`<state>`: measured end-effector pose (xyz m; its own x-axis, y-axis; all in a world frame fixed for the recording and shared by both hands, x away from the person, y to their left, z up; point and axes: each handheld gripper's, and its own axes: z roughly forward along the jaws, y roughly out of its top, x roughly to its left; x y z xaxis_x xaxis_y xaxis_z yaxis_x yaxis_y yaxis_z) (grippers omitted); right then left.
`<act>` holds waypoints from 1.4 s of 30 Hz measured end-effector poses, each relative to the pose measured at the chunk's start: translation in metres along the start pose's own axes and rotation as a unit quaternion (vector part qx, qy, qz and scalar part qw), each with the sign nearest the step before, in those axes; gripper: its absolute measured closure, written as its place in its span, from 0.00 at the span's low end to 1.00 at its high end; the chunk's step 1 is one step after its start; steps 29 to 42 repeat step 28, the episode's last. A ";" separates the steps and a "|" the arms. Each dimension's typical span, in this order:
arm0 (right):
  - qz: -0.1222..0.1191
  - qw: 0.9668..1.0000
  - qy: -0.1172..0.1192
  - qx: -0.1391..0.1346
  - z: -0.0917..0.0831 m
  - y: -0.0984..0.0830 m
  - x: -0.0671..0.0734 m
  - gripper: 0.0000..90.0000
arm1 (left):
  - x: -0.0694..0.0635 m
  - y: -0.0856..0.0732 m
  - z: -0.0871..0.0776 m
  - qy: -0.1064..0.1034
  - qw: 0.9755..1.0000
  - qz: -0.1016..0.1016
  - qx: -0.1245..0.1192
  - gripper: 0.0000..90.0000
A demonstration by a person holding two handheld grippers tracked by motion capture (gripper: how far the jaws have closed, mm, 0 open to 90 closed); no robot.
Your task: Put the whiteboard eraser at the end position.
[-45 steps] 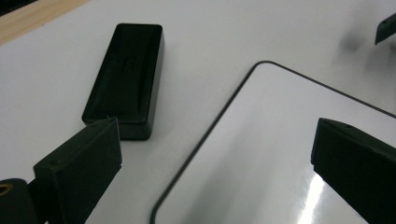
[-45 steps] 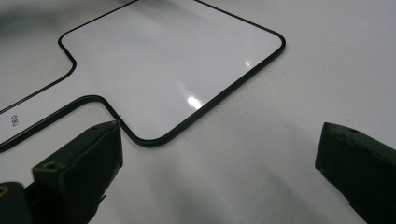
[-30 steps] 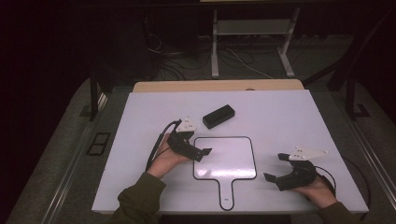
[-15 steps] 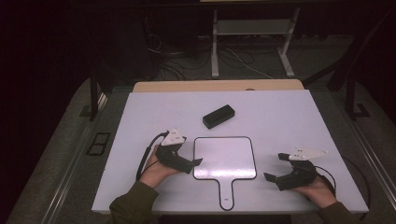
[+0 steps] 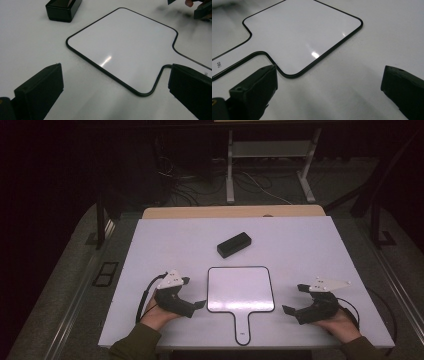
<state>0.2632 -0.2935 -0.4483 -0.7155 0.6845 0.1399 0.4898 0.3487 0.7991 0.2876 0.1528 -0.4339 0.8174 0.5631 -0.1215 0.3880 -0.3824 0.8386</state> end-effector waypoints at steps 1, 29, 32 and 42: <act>0.000 1.000 0.000 0.000 0.000 0.000 0.000 0.00 | 0.000 -0.001 -0.001 -0.001 1.000 -0.001 0.000 0.00; -0.001 1.000 -0.004 0.006 0.001 -0.001 0.000 0.00 | -0.004 -0.010 -0.003 -0.008 1.000 -0.015 0.010 0.00; -0.001 1.000 -0.004 0.006 0.001 -0.001 0.000 0.00 | -0.004 -0.010 -0.003 -0.008 1.000 -0.015 0.010 0.00; -0.001 1.000 -0.004 0.006 0.001 -0.001 0.000 0.00 | -0.004 -0.010 -0.003 -0.008 1.000 -0.015 0.010 0.00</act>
